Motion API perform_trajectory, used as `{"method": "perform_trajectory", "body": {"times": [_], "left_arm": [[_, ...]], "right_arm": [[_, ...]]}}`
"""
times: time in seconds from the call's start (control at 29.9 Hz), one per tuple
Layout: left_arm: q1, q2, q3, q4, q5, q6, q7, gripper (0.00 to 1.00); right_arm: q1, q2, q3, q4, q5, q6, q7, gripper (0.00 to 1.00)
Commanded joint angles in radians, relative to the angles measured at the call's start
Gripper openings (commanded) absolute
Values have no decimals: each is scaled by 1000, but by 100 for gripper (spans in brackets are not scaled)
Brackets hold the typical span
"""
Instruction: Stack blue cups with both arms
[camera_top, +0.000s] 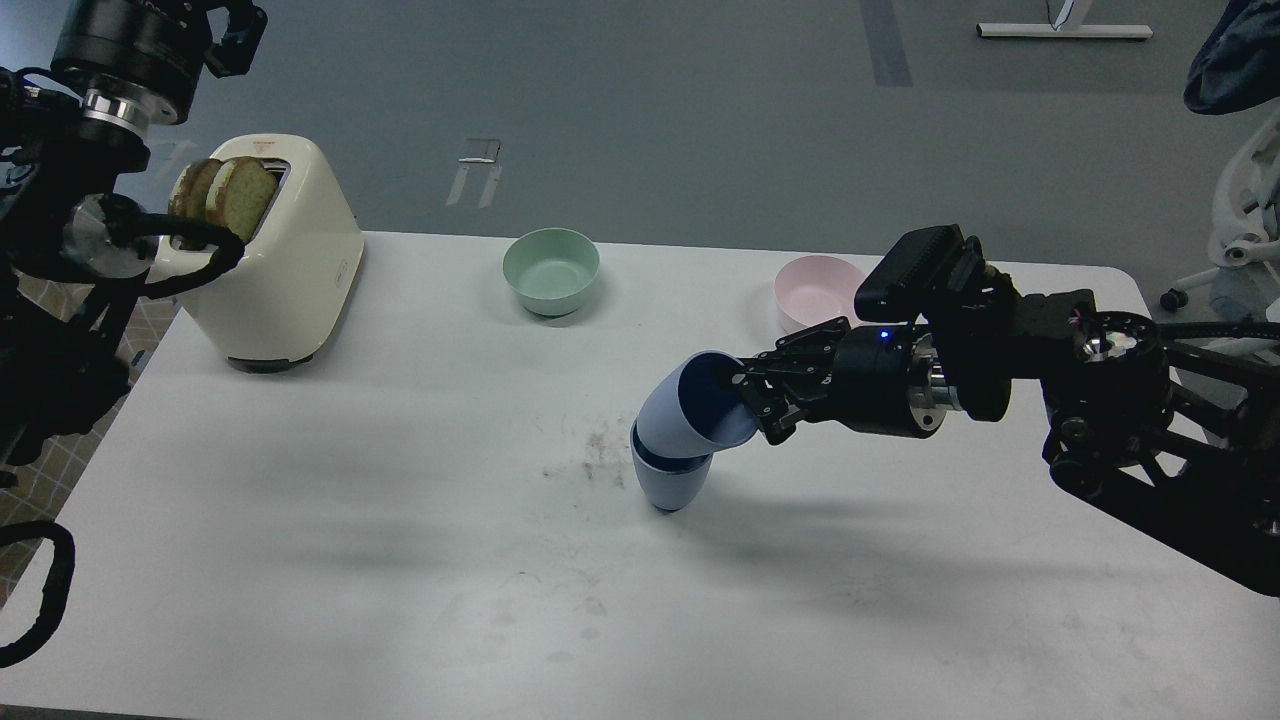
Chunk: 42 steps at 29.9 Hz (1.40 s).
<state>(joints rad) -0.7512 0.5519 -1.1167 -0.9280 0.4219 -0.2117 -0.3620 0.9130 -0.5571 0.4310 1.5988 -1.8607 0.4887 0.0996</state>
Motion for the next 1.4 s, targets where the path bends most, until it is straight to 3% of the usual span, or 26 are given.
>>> {"method": "perform_trajectory", "body": {"times": [0.0,0.47,0.67,0.7,0.73,0.8,0.84,1.04,1.24,1.37], "left_arm": [[6,-1,0,0,0,0,-2,97],[7,-1,0,0,0,-2,-2,97],[7,0,0,0,0,-2,-2,97],[7,0,0,0,0,-2,-2,97],[7,0,0,0,0,-2,-2,97],[7,2,0,0,0,-2,-2,97],[7,2,0,0,0,-2,-2,97],[10,3,1,0,0,-2,-2,97],[13,-1,20,0,5,-2,-2,97],[9,-3,58,0,5,-2,-3,97]], "right_arm": [[-2,22,2,-17,0,0,0,12],[-8,26,0,-16,0,0,0,21],[-11,26,5,-14,0,0,-3,33],[-11,28,8,-14,0,0,-3,42],[-13,29,14,-16,2,0,-3,62],[-14,39,23,-19,3,0,-3,93],[-17,43,32,-20,5,0,-3,100],[-52,75,228,-97,6,0,-3,100],[-63,118,586,-197,18,0,3,100],[-60,225,912,-339,26,0,6,100]]}}
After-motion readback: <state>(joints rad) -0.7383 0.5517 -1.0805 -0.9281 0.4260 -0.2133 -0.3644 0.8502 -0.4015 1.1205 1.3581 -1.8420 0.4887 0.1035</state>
